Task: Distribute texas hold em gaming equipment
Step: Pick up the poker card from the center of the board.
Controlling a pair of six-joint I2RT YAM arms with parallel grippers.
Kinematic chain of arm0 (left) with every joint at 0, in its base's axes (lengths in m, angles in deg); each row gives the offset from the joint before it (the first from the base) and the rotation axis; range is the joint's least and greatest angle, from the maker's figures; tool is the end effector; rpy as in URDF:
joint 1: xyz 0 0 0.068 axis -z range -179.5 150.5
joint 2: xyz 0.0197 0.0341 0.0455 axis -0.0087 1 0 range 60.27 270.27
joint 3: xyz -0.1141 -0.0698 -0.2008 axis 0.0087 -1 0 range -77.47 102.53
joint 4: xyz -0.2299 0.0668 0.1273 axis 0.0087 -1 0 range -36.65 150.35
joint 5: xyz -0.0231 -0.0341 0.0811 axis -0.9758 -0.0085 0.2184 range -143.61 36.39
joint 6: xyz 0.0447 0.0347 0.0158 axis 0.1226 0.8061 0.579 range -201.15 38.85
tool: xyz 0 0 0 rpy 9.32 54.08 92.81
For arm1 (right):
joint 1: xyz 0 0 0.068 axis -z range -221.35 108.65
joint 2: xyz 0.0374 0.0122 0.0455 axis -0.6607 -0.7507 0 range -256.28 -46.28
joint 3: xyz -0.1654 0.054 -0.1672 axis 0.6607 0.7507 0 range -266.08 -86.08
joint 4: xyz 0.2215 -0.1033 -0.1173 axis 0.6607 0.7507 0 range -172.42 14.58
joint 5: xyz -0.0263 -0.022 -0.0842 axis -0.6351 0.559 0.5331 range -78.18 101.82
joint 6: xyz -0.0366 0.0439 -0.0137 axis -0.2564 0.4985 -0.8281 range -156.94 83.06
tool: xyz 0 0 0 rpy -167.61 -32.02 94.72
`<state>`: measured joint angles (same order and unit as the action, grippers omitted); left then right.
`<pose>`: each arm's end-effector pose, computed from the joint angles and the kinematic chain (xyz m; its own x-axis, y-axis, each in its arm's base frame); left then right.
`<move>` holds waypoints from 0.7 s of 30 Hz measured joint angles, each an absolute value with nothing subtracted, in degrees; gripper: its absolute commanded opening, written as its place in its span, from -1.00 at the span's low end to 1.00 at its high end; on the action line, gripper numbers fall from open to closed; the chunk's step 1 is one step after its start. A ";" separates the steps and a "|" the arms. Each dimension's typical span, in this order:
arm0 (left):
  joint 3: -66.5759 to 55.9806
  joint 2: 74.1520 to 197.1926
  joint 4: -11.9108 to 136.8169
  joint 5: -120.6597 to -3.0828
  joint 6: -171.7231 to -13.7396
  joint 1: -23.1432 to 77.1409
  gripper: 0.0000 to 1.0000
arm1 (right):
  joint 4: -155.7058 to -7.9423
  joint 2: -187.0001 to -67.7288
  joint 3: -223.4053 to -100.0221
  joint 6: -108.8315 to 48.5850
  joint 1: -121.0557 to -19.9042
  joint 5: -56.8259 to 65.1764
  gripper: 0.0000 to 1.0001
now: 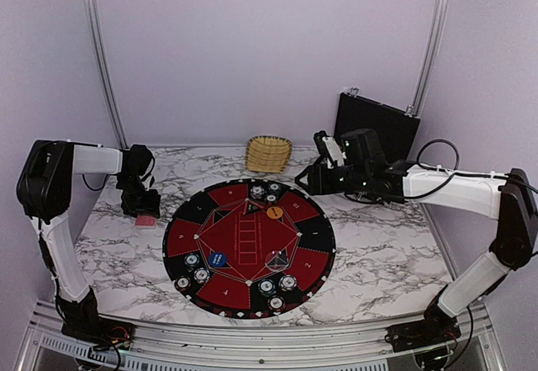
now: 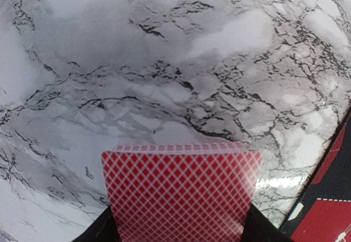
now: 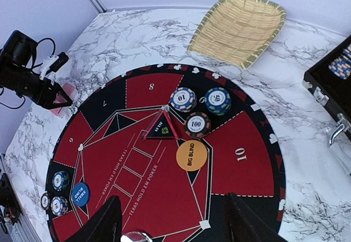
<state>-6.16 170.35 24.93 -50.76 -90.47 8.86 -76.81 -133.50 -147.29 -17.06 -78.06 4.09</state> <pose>0.3643 -0.0513 0.1054 -0.9608 -0.0222 -0.2764 -0.0240 0.9997 0.0031 0.2879 0.2219 0.2256 -0.6278 -0.0478 -0.7769 -0.5004 0.7893 0.3558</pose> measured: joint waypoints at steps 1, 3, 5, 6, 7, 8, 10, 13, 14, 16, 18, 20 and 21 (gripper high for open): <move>-6.16 170.35 24.93 -50.82 -90.56 8.86 0.08 | -76.92 -133.63 -147.29 -17.04 -78.06 3.94 0.22; -6.16 170.33 24.95 -50.82 -90.60 8.86 0.03 | -77.21 -134.05 -147.29 -17.02 -78.06 3.57 0.22; -6.16 170.28 24.95 -50.85 -90.58 8.86 -0.01 | -77.27 -134.49 -147.29 -16.99 -78.06 3.26 0.22; -6.18 170.26 24.95 -50.82 -90.56 8.86 -0.01 | -77.27 -134.71 -147.29 -16.95 -78.06 3.15 0.22; -6.18 170.24 24.95 -50.85 -90.56 8.88 -0.01 | -77.27 -134.84 -147.29 -16.88 -78.06 3.06 0.22; -6.22 170.20 24.95 -50.82 -90.56 8.99 -0.01 | -77.27 -134.99 -147.29 -16.82 -78.06 2.98 0.23; -6.27 170.15 24.97 -50.82 -90.54 9.08 -0.02 | -77.29 -135.16 -147.29 -16.60 -78.06 2.80 0.22; -6.29 170.04 25.00 -50.82 -90.54 9.14 -0.02 | -77.36 -135.43 -147.29 -16.23 -78.06 2.47 0.23; -6.29 170.02 24.97 -50.80 -90.56 9.14 -0.02 | -77.43 -135.51 -147.29 -16.16 -78.06 2.34 0.22; -6.29 169.96 24.95 -50.76 -90.56 9.19 -0.02 | -77.67 -135.91 -147.31 -15.94 -78.06 1.99 0.22; -6.22 169.96 24.82 -50.60 -90.56 9.23 -0.03 | -77.82 -136.59 -147.33 -15.77 -78.06 1.66 0.22; -6.03 169.96 24.10 -50.54 -90.56 9.30 -0.03 | -77.86 -137.42 -147.38 -15.64 -78.06 1.27 0.22; -5.92 169.96 23.60 -50.52 -90.54 9.32 -0.03 | -77.86 -137.77 -147.40 -15.55 -78.06 1.05 0.23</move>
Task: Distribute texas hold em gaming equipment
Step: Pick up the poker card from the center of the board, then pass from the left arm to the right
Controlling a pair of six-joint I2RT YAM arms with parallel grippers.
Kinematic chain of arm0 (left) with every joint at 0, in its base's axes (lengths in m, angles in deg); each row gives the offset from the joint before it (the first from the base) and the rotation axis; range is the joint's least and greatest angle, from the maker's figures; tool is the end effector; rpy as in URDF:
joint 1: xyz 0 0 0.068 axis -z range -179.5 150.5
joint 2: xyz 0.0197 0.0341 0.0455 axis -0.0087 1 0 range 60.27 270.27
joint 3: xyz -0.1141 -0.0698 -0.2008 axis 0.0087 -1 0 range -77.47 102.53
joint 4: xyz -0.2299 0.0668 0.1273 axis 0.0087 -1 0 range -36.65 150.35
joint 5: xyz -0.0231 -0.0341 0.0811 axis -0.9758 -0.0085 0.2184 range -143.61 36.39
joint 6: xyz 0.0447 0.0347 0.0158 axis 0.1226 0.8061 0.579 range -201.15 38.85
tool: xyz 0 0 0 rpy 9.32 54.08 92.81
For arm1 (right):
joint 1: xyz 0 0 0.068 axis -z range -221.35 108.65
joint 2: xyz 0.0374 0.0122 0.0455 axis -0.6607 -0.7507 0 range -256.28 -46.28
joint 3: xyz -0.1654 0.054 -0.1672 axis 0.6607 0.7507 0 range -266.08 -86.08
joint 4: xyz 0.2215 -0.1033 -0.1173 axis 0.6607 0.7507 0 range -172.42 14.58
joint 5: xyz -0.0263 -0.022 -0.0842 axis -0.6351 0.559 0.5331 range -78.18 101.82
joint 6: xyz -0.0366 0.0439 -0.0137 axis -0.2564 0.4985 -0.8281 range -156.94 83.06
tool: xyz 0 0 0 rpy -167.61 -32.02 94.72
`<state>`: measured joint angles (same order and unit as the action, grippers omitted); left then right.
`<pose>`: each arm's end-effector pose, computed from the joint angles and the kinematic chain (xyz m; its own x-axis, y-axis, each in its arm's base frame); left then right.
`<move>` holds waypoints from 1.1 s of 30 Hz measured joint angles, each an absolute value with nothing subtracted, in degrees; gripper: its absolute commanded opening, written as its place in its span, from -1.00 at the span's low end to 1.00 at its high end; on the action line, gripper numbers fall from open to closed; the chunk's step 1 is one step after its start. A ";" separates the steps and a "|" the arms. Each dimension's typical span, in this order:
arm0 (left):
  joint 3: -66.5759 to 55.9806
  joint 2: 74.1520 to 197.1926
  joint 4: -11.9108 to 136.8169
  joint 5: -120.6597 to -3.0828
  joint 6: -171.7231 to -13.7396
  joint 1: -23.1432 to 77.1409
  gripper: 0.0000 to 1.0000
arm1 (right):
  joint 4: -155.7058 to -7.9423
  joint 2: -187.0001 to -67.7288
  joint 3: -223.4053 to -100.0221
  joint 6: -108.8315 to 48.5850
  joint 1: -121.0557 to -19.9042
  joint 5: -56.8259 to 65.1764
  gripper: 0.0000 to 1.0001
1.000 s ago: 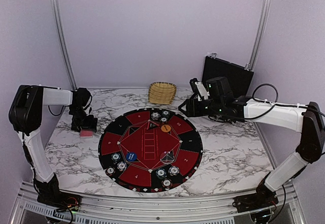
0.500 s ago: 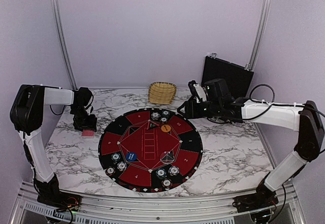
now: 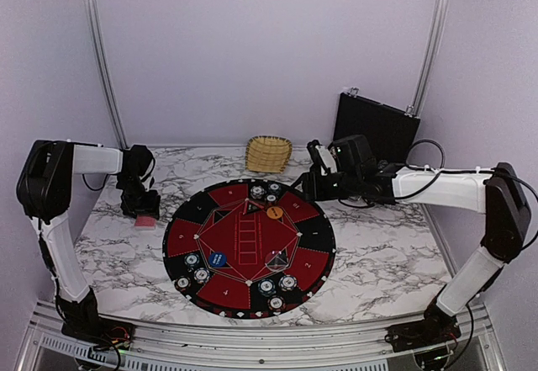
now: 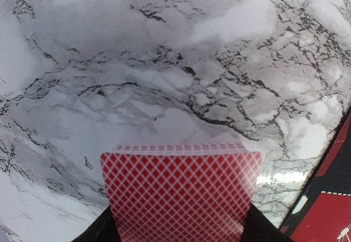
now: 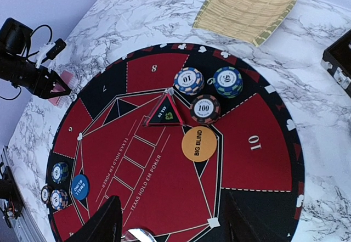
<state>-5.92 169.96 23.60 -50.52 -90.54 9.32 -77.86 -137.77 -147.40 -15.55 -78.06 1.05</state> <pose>0.3623 -0.0538 0.1082 -0.9640 -0.0152 -0.2655 -0.0182 0.9998 0.0088 0.2935 0.2288 0.2023 -0.6843 -0.0633 -0.7265 -0.4948 0.7721 0.3988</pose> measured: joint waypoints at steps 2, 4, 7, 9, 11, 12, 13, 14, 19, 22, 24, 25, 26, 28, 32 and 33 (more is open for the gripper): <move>-5.59 169.96 22.39 -50.36 -90.54 9.36 -0.03 | -77.86 -138.40 -147.46 -15.49 -78.06 0.44 0.23; -5.17 169.96 21.28 -50.08 -90.52 9.43 -0.03 | -77.86 -138.82 -147.66 -15.44 -78.06 0.09 0.22; -4.45 169.96 19.53 -49.97 -90.52 9.62 -0.03 | -77.86 -139.16 -148.34 -15.27 -78.04 -0.70 0.23; -3.86 169.93 18.50 -49.73 -90.52 10.06 -0.03 | -77.86 -139.32 -148.86 -15.05 -78.04 -1.31 0.22; -3.12 169.93 17.52 -49.56 -90.52 10.80 -0.03 | -77.99 -139.67 -149.58 -14.63 -78.00 -2.29 0.22; -2.64 169.93 16.91 -49.47 -90.52 11.42 -0.03 | -78.06 -139.89 -150.00 -14.46 -77.95 -2.90 0.22; -2.14 169.93 16.32 -49.49 -90.54 12.03 -0.03 | -78.15 -140.17 -150.42 -14.28 -77.84 -3.63 0.22; -1.31 169.82 15.47 -49.51 -90.54 12.71 -0.03 | -78.17 -140.43 -150.81 -14.02 -77.73 -4.41 0.23; 0.81 168.58 13.28 -49.95 -90.76 16.23 -0.03 | -79.09 -142.33 -151.97 -11.46 -76.73 -9.11 0.22; 2.45 167.66 11.88 -50.43 -91.09 18.96 -0.03 | -80.35 -144.48 -152.49 -8.78 -75.70 -13.68 0.22; 3.66 167.33 11.09 -50.85 -91.28 21.38 -0.03 | -81.45 -145.70 -152.56 -6.90 -75.31 -16.39 0.22; 4.16 167.24 10.72 -51.15 -91.41 22.56 -0.03 | -82.15 -146.42 -152.56 -5.78 -75.18 -17.90 0.23; 4.64 167.16 10.48 -51.61 -91.54 24.01 -0.03 | -83.04 -147.23 -152.58 -4.49 -75.13 -19.54 0.23; 5.47 167.05 9.94 -52.35 -91.89 26.54 -0.03 | -84.57 -148.52 -152.58 -2.20 -75.13 -22.44 0.24; 7.02 167.05 8.47 -54.10 -92.72 31.50 -0.02 | -88.81 -151.51 -152.56 2.85 -75.11 -28.37 0.23; 7.48 167.05 8.06 -54.60 -92.94 33.03 -0.02 | -90.01 -152.26 -152.47 4.14 -75.11 -29.66 0.23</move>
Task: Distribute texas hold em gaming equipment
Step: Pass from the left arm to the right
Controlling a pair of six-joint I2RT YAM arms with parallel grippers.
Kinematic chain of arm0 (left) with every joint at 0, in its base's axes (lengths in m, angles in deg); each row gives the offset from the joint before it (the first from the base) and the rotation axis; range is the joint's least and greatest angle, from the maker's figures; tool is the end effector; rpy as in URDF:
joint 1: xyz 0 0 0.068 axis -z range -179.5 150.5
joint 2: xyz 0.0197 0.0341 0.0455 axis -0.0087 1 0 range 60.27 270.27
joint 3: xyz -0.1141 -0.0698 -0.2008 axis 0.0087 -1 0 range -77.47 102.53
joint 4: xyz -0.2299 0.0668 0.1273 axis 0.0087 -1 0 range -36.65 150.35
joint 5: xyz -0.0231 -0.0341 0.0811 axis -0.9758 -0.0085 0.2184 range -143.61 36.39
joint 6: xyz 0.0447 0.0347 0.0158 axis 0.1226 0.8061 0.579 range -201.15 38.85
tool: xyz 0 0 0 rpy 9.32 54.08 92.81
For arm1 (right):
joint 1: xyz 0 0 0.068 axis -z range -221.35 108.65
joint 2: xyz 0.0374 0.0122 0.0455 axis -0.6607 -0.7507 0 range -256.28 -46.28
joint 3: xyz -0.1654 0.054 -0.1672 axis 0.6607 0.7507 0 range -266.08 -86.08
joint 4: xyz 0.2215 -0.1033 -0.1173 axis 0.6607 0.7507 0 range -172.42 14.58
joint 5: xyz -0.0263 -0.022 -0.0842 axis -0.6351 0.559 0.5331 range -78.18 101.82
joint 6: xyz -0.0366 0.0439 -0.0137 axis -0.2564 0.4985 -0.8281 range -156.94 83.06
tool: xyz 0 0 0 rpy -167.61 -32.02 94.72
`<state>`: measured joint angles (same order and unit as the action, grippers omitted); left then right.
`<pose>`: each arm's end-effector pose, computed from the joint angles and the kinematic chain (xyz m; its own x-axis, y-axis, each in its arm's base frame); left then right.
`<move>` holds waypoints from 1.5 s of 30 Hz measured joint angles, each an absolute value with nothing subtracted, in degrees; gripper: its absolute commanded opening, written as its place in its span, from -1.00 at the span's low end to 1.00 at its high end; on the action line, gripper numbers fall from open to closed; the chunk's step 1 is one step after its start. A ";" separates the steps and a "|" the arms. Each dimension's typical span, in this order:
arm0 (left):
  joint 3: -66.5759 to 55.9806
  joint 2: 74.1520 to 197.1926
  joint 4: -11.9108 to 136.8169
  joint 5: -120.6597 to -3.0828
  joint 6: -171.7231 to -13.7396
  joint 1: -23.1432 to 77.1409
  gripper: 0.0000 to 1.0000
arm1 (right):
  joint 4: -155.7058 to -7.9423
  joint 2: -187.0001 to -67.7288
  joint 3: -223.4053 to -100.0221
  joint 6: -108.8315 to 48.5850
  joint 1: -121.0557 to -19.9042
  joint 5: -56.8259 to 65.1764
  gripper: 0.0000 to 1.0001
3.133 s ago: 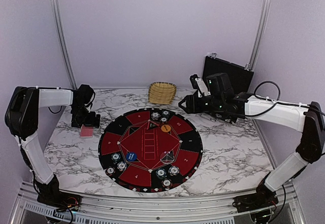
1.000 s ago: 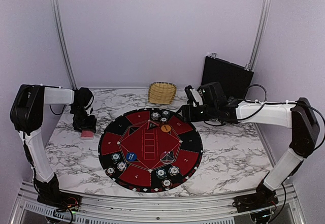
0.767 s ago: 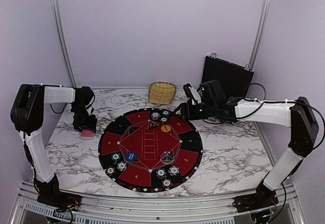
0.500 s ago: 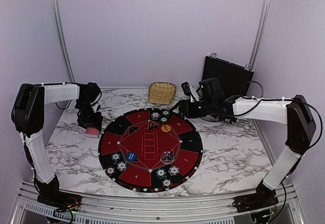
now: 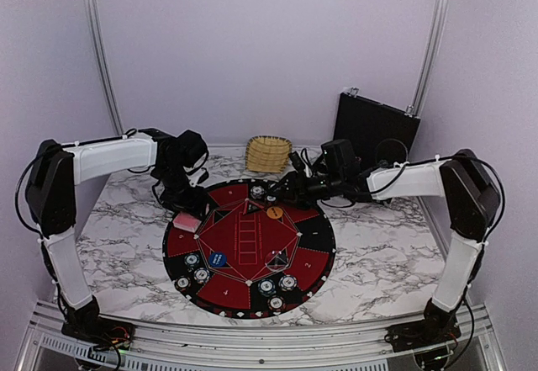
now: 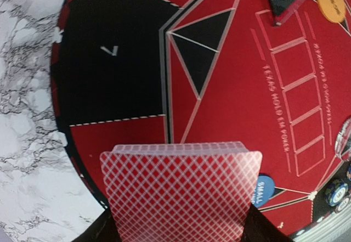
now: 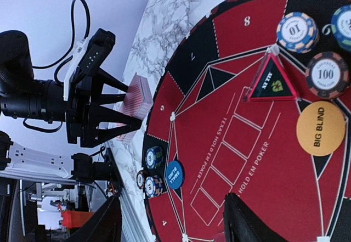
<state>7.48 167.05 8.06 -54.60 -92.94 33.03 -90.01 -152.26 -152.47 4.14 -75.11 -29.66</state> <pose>0.3184 -0.2039 0.1835 -0.9045 0.3347 -0.2643 0.3646 0.9284 -0.0722 0.3238 0.2505 0.1633 -0.9125 -0.0177 -0.4087 -0.3764 0.4278 0.8218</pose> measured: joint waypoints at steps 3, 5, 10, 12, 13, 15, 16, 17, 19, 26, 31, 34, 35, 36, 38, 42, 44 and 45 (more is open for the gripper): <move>8.90 167.05 7.03 -55.37 -93.47 36.60 -0.02 | -92.48 -153.31 -151.66 6.90 -75.11 -32.19 0.24; 9.99 167.05 6.33 -55.96 -93.77 39.22 -0.02 | -94.04 -153.68 -151.05 8.43 -75.11 -33.66 0.24; 13.49 167.05 4.45 -56.51 -93.80 45.21 -0.01 | -97.42 -154.29 -150.18 11.05 -75.15 -35.97 0.27; 14.93 167.07 3.90 -56.75 -93.77 47.17 -0.01 | -98.93 -154.60 -149.61 12.03 -75.29 -36.87 0.31; 15.55 167.09 3.53 -56.79 -93.77 47.87 -0.01 | -99.48 -154.79 -149.43 12.47 -75.42 -37.15 0.34; 17.03 167.31 2.66 -56.86 -93.75 49.01 -0.01 | -100.81 -155.23 -148.80 13.21 -75.61 -37.77 0.37; 17.91 167.57 2.29 -56.86 -93.73 49.51 0.00 | -101.14 -155.47 -148.60 13.78 -75.77 -38.09 0.38; 18.74 167.88 2.00 -56.86 -93.69 49.99 0.00 | -101.82 -155.78 -148.36 14.24 -75.96 -38.47 0.41; 19.70 168.34 1.76 -56.86 -93.58 50.67 0.00 | -103.00 -156.39 -148.03 15.20 -76.55 -39.25 0.48; 21.51 169.91 0.49 -56.83 -93.51 52.07 0.01 | -107.11 -156.78 -147.16 18.17 -78.89 -41.09 0.56; 22.23 170.83 -0.05 -56.86 -93.42 52.64 0.01 | -109.58 -156.89 -146.39 20.14 -79.79 -41.96 0.56; 22.98 171.40 -0.53 -56.86 -93.23 52.92 0.01 | -110.89 -157.35 -146.39 20.82 -80.53 -42.33 0.53; 23.26 171.57 -0.53 -56.86 -93.10 53.01 0.01 | -111.22 -157.59 -146.39 21.15 -80.88 -42.44 0.53; 23.46 171.70 -0.55 -56.86 -92.94 53.08 0.01 | -111.54 -157.90 -146.39 21.47 -81.32 -42.73 0.53; 23.94 171.99 -0.71 -56.86 -92.70 53.12 0.01 | -112.02 -158.68 -146.39 21.87 -82.17 -43.23 0.52; 24.07 172.21 -0.86 -56.86 -92.44 53.12 0.01 | -112.33 -159.75 -146.42 22.46 -82.91 -43.84 0.50; 24.64 172.58 -1.23 -56.90 -92.35 53.14 0.01 | -112.42 -160.08 -146.42 22.72 -83.02 -44.28 0.48; 24.92 172.75 -1.21 -56.99 -92.27 53.14 0.01 | -112.46 -160.19 -146.42 22.87 -83.15 -44.45 0.46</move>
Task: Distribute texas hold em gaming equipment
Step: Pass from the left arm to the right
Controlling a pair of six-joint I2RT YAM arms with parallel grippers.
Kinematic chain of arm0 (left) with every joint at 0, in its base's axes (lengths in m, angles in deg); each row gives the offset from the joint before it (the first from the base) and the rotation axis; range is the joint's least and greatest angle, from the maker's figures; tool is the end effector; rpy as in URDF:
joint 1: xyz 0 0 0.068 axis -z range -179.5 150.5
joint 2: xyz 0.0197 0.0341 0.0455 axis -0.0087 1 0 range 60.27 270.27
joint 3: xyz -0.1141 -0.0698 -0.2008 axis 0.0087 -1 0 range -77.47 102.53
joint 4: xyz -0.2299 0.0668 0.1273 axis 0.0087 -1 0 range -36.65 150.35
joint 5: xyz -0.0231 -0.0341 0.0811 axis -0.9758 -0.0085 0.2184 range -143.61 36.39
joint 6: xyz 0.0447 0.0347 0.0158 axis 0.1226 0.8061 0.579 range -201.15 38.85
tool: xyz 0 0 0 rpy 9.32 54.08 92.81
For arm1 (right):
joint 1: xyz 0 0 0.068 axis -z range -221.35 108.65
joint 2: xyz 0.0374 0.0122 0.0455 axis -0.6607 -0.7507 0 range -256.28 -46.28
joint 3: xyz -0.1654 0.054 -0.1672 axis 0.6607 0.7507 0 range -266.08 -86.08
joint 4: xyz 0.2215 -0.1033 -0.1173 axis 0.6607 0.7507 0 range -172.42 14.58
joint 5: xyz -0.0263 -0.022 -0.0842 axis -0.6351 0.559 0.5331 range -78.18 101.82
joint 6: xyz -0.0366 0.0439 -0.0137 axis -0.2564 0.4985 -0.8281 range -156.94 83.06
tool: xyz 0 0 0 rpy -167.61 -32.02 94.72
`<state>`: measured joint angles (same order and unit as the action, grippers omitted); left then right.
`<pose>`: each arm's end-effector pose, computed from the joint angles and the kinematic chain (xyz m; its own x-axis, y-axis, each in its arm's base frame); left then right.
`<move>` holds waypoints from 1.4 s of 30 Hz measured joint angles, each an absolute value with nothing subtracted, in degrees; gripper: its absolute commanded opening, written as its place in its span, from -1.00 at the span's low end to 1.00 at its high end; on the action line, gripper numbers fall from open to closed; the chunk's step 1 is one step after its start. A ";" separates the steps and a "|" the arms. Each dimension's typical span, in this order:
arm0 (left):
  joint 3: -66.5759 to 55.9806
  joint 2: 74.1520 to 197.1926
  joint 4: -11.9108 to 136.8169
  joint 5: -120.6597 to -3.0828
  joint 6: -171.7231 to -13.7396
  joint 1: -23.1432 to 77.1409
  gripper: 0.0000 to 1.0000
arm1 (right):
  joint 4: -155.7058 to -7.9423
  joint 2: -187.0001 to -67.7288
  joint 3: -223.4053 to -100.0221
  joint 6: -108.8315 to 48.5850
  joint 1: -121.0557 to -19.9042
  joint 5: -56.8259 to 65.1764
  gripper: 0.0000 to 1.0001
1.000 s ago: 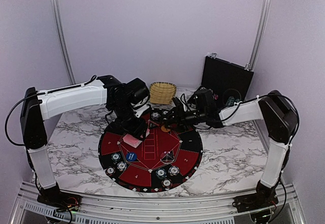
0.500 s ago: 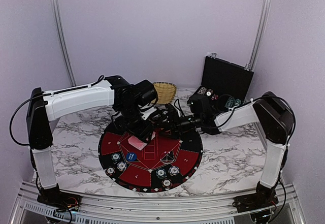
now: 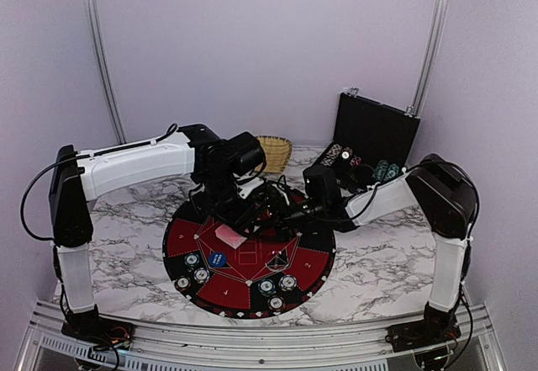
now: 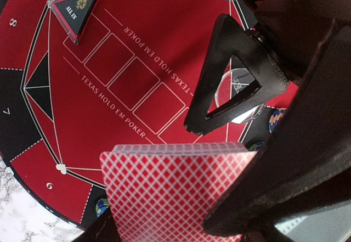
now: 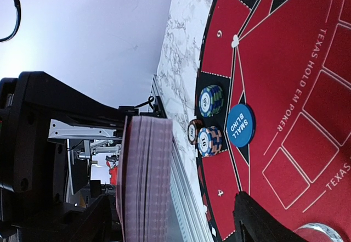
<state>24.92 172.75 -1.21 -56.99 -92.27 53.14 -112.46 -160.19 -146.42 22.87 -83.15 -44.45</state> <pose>0.2451 -0.3251 0.2309 -0.7203 0.6264 -0.2979 0.6786 0.7254 -0.1156 0.2769 0.2951 0.1163 -0.9609 -0.2152 -0.1742 -0.2148 0.1826 0.9594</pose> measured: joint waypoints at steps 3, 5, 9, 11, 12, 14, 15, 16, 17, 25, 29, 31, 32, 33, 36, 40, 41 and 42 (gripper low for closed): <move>25.36 172.84 -1.25 -57.10 -92.22 53.16 0.01 | -113.20 -160.43 -146.42 23.49 -83.26 -44.78 0.42; 25.67 172.86 -1.30 -57.12 -92.13 53.21 0.01 | -113.99 -160.63 -146.48 24.32 -83.26 -45.00 0.38; 25.82 172.86 -1.34 -57.18 -92.00 53.34 0.01 | -115.63 -160.93 -146.68 25.82 -83.35 -45.39 0.27; 25.86 172.86 -1.36 -57.21 -91.98 53.38 0.01 | -116.55 -161.15 -146.92 26.59 -83.44 -45.68 0.18; 25.86 172.88 -1.36 -57.21 -91.98 53.38 0.01 | -117.20 -161.31 -147.03 27.22 -83.50 -45.79 0.14; 25.88 173.02 -1.36 -57.16 -91.98 53.38 0.01 | -118.69 -161.61 -147.12 28.25 -83.66 -45.92 0.05; 25.88 173.15 -1.36 -57.12 -91.98 53.38 0.01 | -119.32 -161.79 -147.12 28.86 -83.74 -45.98 0.02; 25.88 173.28 -1.36 -57.07 -91.98 53.38 0.01 | -119.87 -161.94 -147.12 29.26 -83.83 -46.05 0.00; 25.88 173.41 -1.41 -57.03 -91.98 53.38 0.01 | -120.53 -162.14 -147.12 29.76 -83.90 -46.07 -0.04; 25.88 173.61 -1.43 -55.85 -92.05 53.38 0.01 | -125.88 -163.14 -147.01 34.41 -83.96 -46.44 -0.47; 25.97 173.61 -1.47 -55.44 -92.07 53.38 0.04 | -126.89 -163.67 -146.52 36.18 -83.94 -46.20 -0.67; 25.97 173.61 -1.60 -55.04 -92.07 53.40 0.12 | -127.54 -163.78 -146.48 37.32 -83.94 -46.14 -0.78; 25.97 173.61 -1.60 -54.80 -92.09 53.45 0.16 | -127.85 -163.82 -146.46 37.82 -83.94 -46.14 -0.83; 25.97 173.61 -1.65 -54.67 -92.16 53.47 0.23 | -128.07 -163.84 -146.44 38.30 -83.94 -46.16 -0.88; 25.88 173.61 -1.60 -54.63 -92.24 53.47 0.45 | -129.12 -164.02 -146.18 39.55 -83.94 -46.16 -0.95; 25.03 173.47 -0.86 -54.06 -92.55 53.47 0.62 | -132.33 -164.34 -145.78 42.28 -83.96 -46.25 -0.99; 24.48 173.41 -0.66 -53.84 -92.66 53.47 0.63 | -133.66 -164.39 -145.69 43.27 -83.96 -46.22 -1.00; 23.87 173.36 -0.51 -53.62 -92.75 53.47 0.64 | -134.73 -164.45 -145.69 44.14 -83.96 -46.18 -1.00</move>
